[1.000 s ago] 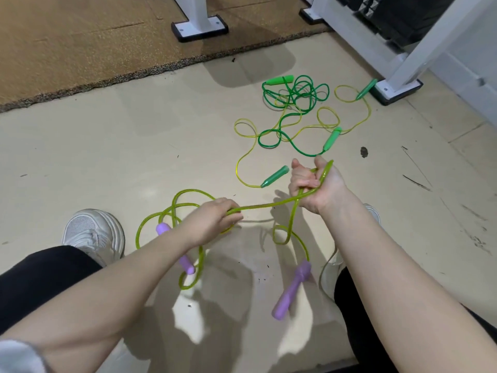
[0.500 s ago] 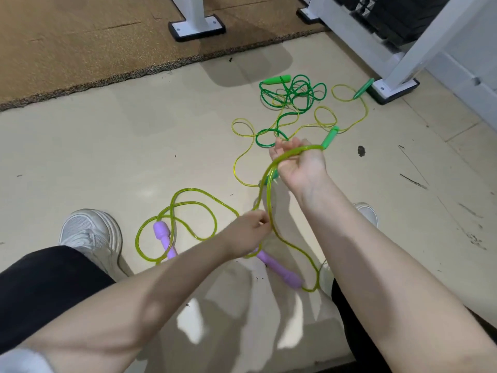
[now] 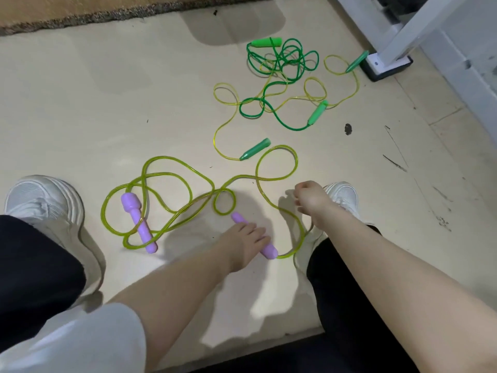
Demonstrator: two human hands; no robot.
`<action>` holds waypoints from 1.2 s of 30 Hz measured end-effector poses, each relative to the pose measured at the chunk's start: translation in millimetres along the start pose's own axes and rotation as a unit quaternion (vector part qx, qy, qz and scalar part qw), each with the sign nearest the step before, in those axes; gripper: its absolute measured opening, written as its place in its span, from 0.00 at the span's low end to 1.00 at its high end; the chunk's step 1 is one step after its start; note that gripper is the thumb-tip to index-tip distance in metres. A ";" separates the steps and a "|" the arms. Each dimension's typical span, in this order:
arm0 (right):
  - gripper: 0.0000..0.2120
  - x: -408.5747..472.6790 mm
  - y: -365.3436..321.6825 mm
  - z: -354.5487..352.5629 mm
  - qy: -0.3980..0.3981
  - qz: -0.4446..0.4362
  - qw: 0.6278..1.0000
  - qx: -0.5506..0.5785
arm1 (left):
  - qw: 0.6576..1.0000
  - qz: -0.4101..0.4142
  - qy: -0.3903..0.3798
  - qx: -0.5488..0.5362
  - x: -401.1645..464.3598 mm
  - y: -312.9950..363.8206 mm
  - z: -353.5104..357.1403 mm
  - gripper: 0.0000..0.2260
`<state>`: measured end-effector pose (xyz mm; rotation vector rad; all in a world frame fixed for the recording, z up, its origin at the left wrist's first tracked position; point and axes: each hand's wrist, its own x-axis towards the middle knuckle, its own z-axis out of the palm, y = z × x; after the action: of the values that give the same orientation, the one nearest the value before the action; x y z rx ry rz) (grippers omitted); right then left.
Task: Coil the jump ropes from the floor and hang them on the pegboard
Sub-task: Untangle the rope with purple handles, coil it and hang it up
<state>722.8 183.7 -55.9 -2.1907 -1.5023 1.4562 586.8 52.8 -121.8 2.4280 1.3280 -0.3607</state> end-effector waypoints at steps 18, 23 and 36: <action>0.20 -42.1 -49.9 -7.2 -0.301 -0.232 0.903 -0.202 | 0.540 -0.193 0.126 -0.809 -89.0 -91.4 -90.2 0.27; 0.21 -69.8 -68.3 1.0 -0.230 -0.320 0.879 -0.269 | 0.563 -0.118 -0.004 -0.818 -102.3 -104.1 -90.3 0.34; 0.20 -58.9 -60.6 -18.2 -0.340 -0.256 0.892 -0.151 | 0.317 0.231 -0.032 -0.919 -112.5 -85.8 -125.3 0.10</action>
<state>693.5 176.1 25.1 -1.2235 -2.4200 1.9699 461.5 62.8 19.3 0.4482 0.1282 0.8383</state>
